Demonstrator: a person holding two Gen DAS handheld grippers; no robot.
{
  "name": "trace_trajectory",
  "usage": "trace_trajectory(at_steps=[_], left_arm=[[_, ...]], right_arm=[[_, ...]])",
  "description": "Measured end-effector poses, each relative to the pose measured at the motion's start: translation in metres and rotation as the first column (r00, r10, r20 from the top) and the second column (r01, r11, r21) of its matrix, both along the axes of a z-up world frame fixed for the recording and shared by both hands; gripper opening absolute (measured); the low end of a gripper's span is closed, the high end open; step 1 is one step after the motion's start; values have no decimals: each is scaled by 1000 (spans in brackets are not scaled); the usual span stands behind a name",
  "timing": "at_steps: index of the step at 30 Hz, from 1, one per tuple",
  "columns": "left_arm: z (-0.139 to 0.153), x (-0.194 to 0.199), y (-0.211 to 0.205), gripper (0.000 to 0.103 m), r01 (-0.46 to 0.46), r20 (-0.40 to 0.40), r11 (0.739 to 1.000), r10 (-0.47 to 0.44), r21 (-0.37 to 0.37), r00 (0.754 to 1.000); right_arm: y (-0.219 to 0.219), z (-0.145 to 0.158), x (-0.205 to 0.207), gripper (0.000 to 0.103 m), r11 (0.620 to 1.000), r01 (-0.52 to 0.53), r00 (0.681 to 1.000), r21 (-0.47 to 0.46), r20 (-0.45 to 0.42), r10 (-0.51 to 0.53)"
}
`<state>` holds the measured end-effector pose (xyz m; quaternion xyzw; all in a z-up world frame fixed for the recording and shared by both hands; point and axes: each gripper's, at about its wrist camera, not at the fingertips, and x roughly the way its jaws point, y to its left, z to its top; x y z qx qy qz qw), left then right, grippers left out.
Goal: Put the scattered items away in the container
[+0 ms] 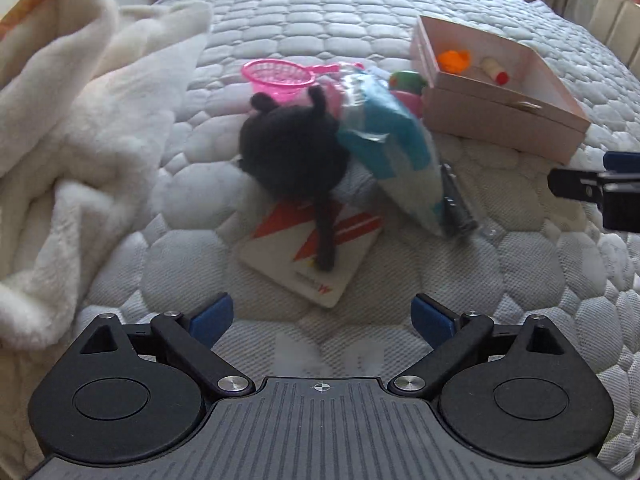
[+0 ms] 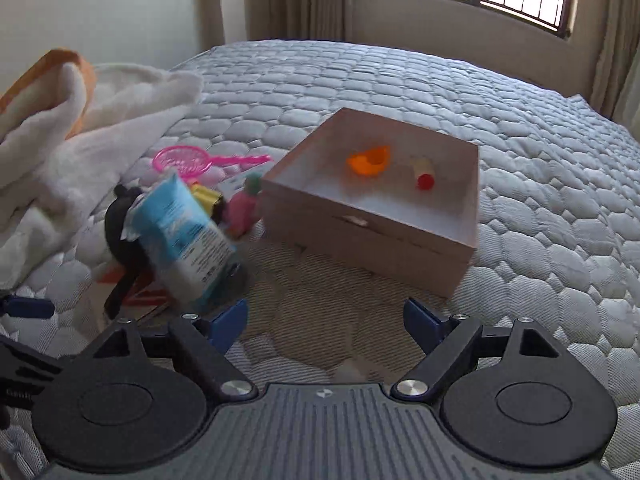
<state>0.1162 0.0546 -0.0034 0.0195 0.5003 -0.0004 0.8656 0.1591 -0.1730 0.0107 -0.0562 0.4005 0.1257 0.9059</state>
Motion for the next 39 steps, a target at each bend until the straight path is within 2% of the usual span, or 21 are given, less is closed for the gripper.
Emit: trace_trajectory(at_steps=[1, 3, 4, 5, 9, 10, 13, 16, 19, 21, 22, 26, 30, 33, 36, 38, 39], left_arm=[[0, -1, 7, 101, -21, -1, 1000, 21, 0, 1000], [0, -1, 19, 101, -49, -12, 999, 49, -1, 999], [0, -2, 24, 101, -57, -16, 998, 57, -1, 998], [0, -1, 28, 101, -62, -21, 998, 62, -2, 998], [2, -12, 43, 102, -67, -28, 998, 67, -15, 997], [2, -14, 48, 102, -72, -30, 997, 72, -19, 997], [2, -22, 60, 102, -92, -39, 995, 91, -27, 995], [0, -28, 71, 102, -111, -42, 993, 110, -29, 993], [0, -31, 76, 102, -107, -38, 993, 105, -53, 994], [2, -30, 73, 102, -84, -30, 993, 82, -77, 996], [4, -29, 69, 102, -67, -21, 994, 65, -86, 998], [13, -17, 46, 102, 14, 33, 995, -11, -98, 999], [21, 4, 14, 102, 84, 89, 992, -76, -93, 993], [26, 24, -11, 102, 116, 126, 989, -103, -94, 987], [31, 45, -34, 102, 119, 146, 987, -102, -108, 984], [33, 56, -44, 102, 93, 130, 985, -74, -144, 989], [32, 62, -48, 102, 65, 109, 984, -47, -166, 993]], right_arm=[[10, -2, -3, 83, 1000, -28, 1000, -9, 1, 28], [31, -4, -5, 71, 996, -87, 996, -35, 10, 87], [41, -4, -5, 58, 993, -110, 994, -49, 14, 111], [49, -5, -4, 50, 991, -125, 992, -57, 16, 126], [75, 1, 5, 52, 983, -174, 984, -52, 39, 177], [81, 0, 6, 58, 978, -197, 979, -70, 40, 201], [90, -12, 11, 57, 973, -193, 980, -126, 14, 196], [91, -29, 18, 49, 979, -156, 988, -131, -45, 151], [92, -47, 24, 48, 976, -159, 985, -147, -89, 147], [91, -53, 24, 35, 975, -172, 983, -143, -96, 159], [90, -54, 24, 23, 974, -180, 981, -140, -103, 167], [70, -43, 13, 21, 975, -171, 983, -141, -87, 160], [30, -35, -8, 21, 977, -149, 985, -155, -113, 132], [-6, -35, -25, 21, 977, -101, 987, -188, -140, 75], [-38, -36, -38, 36, 984, -29, 987, -178, -162, 0], [-57, -35, -47, 51, 990, 16, 985, -143, -167, -40], [-64, -35, -50, 53, 991, 33, 984, -128, -167, -54]])
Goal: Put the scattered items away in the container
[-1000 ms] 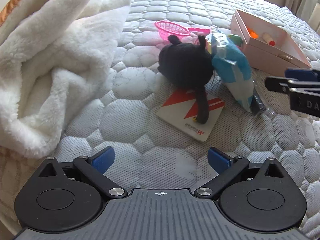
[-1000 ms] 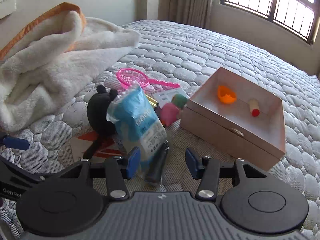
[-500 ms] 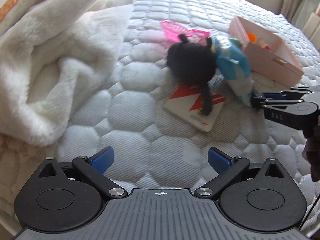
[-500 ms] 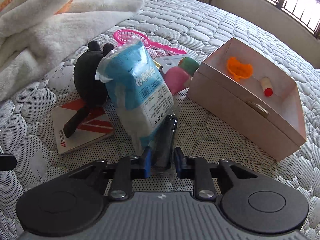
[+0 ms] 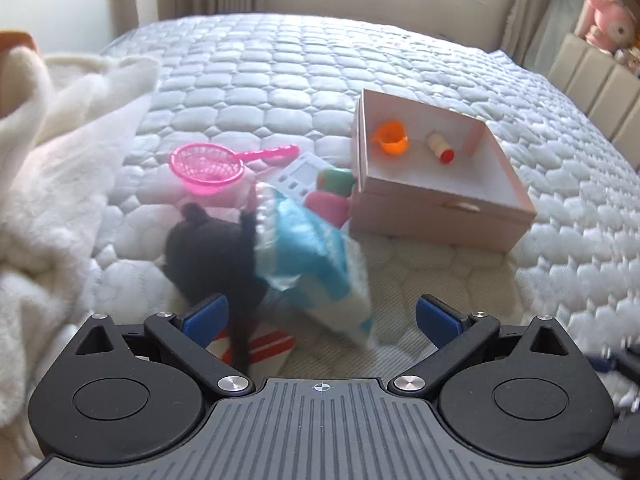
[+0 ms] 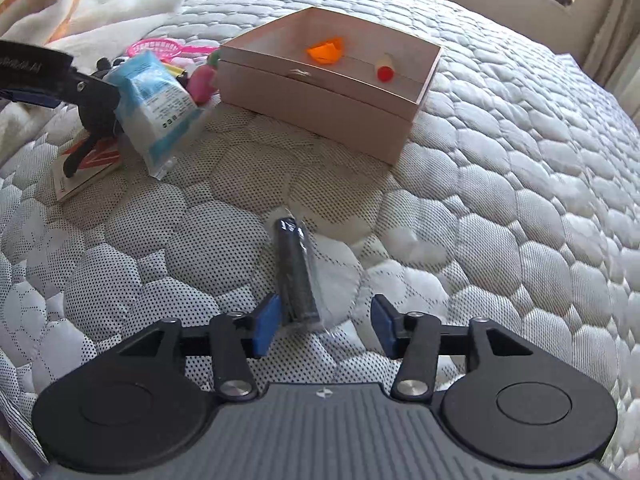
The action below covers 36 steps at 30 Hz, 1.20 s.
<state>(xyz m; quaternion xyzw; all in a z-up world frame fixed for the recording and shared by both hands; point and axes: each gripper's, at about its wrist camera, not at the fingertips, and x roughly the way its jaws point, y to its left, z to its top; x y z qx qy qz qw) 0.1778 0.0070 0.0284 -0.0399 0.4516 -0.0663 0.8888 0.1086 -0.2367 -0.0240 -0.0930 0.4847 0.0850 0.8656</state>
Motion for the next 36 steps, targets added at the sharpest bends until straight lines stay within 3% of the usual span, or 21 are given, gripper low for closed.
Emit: trace_trajectory(at_steps=[5, 10, 12, 13, 15, 19, 23, 26, 29, 33, 36], left_arm=[[-24, 24, -8, 102, -118, -112, 982, 102, -147, 988], [-50, 48, -16, 100, -218, -92, 970, 209, -106, 974], [-51, 53, -20, 82, -225, -76, 972, 220, -66, 972], [-52, 54, -21, 67, -221, -82, 974, 217, -45, 973], [-51, 54, -22, 67, -208, -89, 977, 203, -44, 975], [-44, 41, -25, 61, -142, -66, 990, 140, -21, 988], [-33, 14, -27, 58, -23, -104, 996, 15, -84, 995], [-33, -16, -29, 58, 104, -184, 981, -134, -165, 974], [-43, -44, -28, 58, 197, -264, 961, -245, -197, 933], [-53, -61, -22, 71, 248, -299, 960, -276, -129, 914], [-52, -63, -13, 84, 233, -294, 960, -269, -153, 917]], right_arm=[[-15, 6, -11, 55, 998, 38, 999, 55, 5, -38], [-17, 13, -23, 64, 998, -6, 999, 57, 34, 4], [-21, 13, -27, 65, 999, -29, 999, 41, 47, 27], [-22, 13, -29, 66, 999, -35, 998, 34, 49, 33], [-27, 10, -32, 66, 999, -33, 999, 32, 42, 32], [-33, 4, -35, 66, 999, -8, 1000, 37, 26, 7], [-26, 4, -35, 66, 999, -12, 999, 43, 32, 10], [-18, 5, -33, 66, 999, -29, 999, 40, 37, 27], [-9, 5, -32, 67, 998, -55, 998, 26, 44, 54], [2, 5, -30, 69, 997, -79, 996, 9, 53, 78], [10, 5, -27, 69, 996, -86, 994, 2, 64, 85]])
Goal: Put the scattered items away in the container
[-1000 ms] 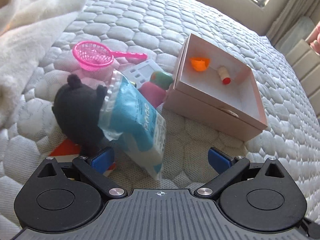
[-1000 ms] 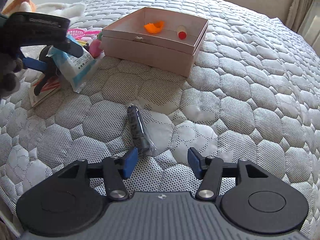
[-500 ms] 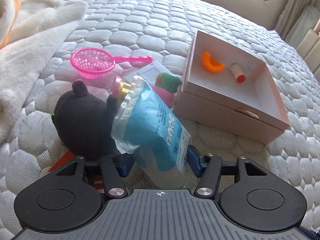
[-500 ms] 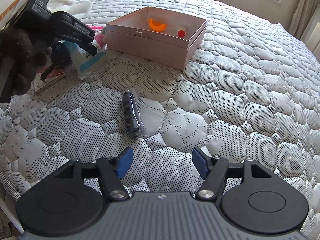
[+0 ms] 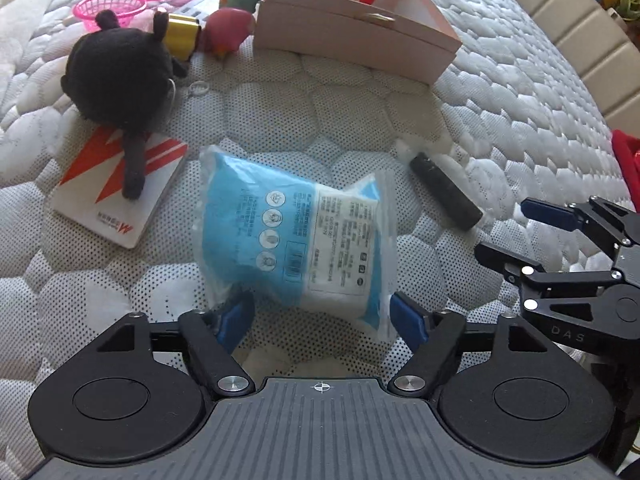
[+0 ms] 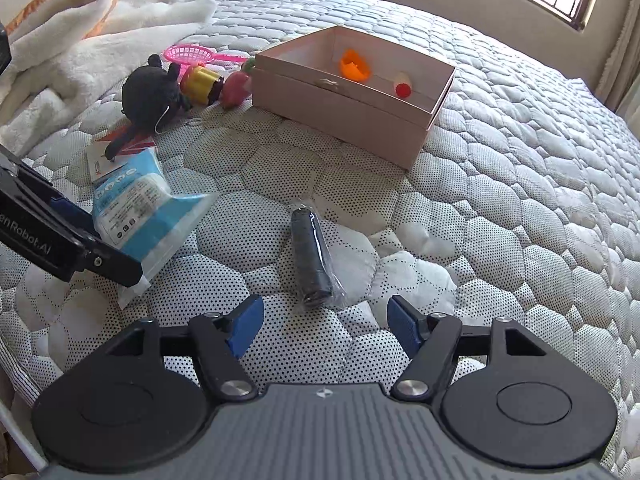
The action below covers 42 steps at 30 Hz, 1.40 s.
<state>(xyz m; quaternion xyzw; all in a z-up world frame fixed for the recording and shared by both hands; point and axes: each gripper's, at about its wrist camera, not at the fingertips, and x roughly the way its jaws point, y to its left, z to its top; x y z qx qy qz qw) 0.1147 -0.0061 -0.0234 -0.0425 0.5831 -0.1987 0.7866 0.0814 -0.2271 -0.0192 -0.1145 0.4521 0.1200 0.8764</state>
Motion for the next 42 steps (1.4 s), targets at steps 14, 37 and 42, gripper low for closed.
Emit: trace_trajectory(at_steps=[14, 37, 42], left_arm=[[13, -6, 39, 96, -137, 45, 990, 136, 16, 990], [23, -33, 42, 101, -86, 217, 995, 73, 51, 973], [22, -30, 30, 102, -50, 237, 997, 34, 61, 971]], right_arm=[[3, -18, 27, 48, 911, 20, 991, -412, 130, 37], [2, -38, 58, 82, 955, 285, 958, 81, 0, -286], [0, -23, 46, 80, 960, 268, 962, 79, 25, -271]])
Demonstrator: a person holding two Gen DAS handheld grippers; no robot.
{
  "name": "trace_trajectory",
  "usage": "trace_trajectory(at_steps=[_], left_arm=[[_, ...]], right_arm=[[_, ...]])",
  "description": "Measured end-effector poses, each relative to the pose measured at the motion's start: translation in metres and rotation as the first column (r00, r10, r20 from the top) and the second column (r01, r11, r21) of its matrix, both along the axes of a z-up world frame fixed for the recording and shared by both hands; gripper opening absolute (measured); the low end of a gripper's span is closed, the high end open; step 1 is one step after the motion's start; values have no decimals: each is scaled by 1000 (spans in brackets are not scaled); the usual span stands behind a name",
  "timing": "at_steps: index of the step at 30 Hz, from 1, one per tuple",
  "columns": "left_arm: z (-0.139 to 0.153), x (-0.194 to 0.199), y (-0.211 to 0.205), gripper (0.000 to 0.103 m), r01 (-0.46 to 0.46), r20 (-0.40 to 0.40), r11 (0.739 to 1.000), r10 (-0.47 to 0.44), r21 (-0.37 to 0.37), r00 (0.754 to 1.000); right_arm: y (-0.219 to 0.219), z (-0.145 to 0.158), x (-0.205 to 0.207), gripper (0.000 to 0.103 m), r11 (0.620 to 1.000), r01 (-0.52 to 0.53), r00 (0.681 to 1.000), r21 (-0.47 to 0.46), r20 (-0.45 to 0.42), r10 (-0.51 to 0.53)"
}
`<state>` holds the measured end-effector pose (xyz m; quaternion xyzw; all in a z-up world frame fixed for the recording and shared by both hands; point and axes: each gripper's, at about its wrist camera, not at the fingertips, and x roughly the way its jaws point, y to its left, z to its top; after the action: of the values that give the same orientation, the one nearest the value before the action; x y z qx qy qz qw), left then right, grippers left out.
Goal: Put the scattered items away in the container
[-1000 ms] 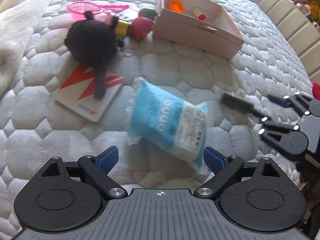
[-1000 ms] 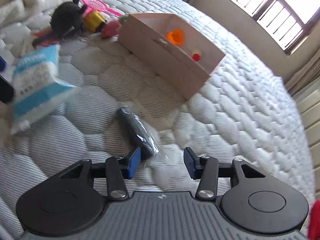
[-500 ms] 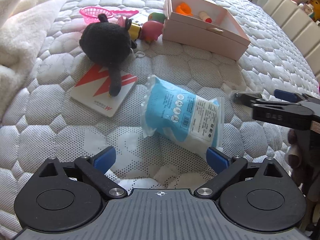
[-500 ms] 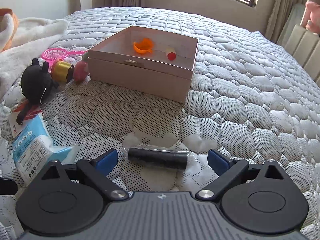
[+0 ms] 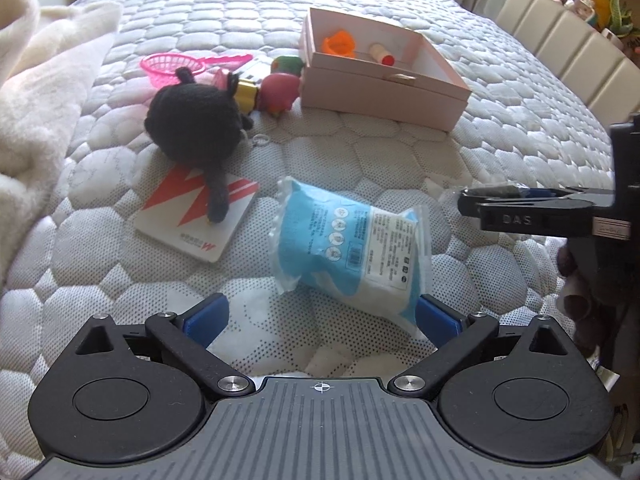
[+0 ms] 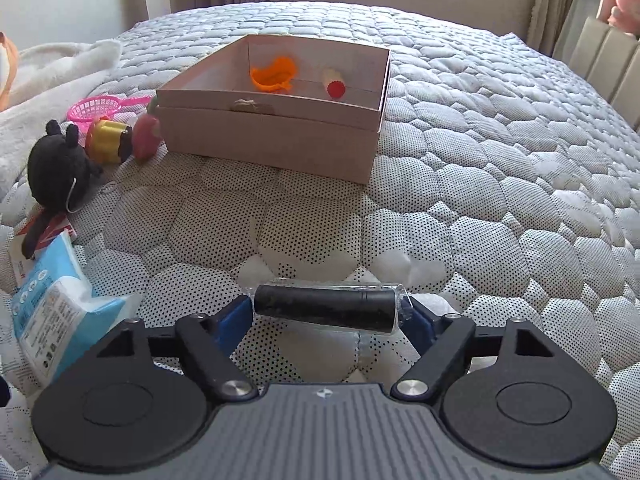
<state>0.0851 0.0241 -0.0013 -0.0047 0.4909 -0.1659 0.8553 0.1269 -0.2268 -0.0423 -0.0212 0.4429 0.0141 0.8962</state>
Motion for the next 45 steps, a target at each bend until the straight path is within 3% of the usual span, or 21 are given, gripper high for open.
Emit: trace_trajectory(at_steps=[2, 4, 6, 9, 14, 16, 18, 20, 22, 29, 32, 33, 34, 35, 40, 45], left_arm=[[-2, 5, -6, 102, 14, -5, 1000, -14, 6, 1000], [-6, 13, -11, 102, 3, -71, 1000, -4, -12, 997], [-9, 18, -10, 102, -61, -153, 994, 46, -94, 987], [-12, 25, -12, 102, -177, -258, 962, 121, -208, 959], [-23, 55, -28, 102, -290, -268, 943, 241, -163, 933], [-22, 67, -41, 102, -265, -214, 953, 231, -146, 949], [-17, 71, -60, 102, -143, -109, 982, 130, -121, 986], [-10, 65, -79, 102, -20, -15, 999, 20, -31, 1000], [-6, 56, -90, 102, 29, 25, 998, -31, 51, 999], [-22, 43, -85, 102, -25, 35, 982, 19, 187, 999], [-25, 48, -81, 100, -40, 30, 985, 35, 167, 999], [-26, 49, -82, 96, -38, 32, 985, 33, 168, 999], [-28, 51, -84, 77, -31, 29, 985, 27, 171, 999], [-30, 52, -85, 67, -18, 17, 985, 16, 170, 1000], [-18, 41, -82, 60, 8, 14, 986, -11, 168, 1000], [13, 2, -68, 60, 124, -21, 977, -122, 173, 992]], right_arm=[[-3, 10, -11, 80, 1000, -13, 1000, 14, 7, 13], [-7, 18, -23, 80, 999, -33, 999, 20, 7, 32], [-10, 23, -35, 80, 999, -53, 999, 4, 8, 53], [-17, 25, -50, 80, 998, -65, 998, -15, -7, 65], [-30, 26, -62, 80, 998, -54, 998, -10, -26, 54], [-33, 27, -65, 80, 998, -62, 998, -8, -22, 62], [-33, 28, -69, 80, 997, -81, 997, -13, -15, 81], [-34, 29, -72, 80, 995, -101, 995, -24, -7, 101], [-36, 28, -75, 80, 994, -110, 994, -23, -6, 110], [-40, 26, -83, 80, 994, -111, 994, 4, -20, 111], [-39, 27, -87, 80, 992, -125, 992, 6, -17, 125], [-38, 27, -88, 80, 992, -129, 991, 8, -19, 129], [-37, 27, -88, 80, 991, -131, 991, 9, -22, 131], [-36, 26, -89, 80, 991, -132, 991, 10, -25, 132], [-30, 35, -92, 80, 990, -138, 990, 20, -20, 139], [-16, 59, -100, 80, 982, -184, 982, 32, -28, 185]])
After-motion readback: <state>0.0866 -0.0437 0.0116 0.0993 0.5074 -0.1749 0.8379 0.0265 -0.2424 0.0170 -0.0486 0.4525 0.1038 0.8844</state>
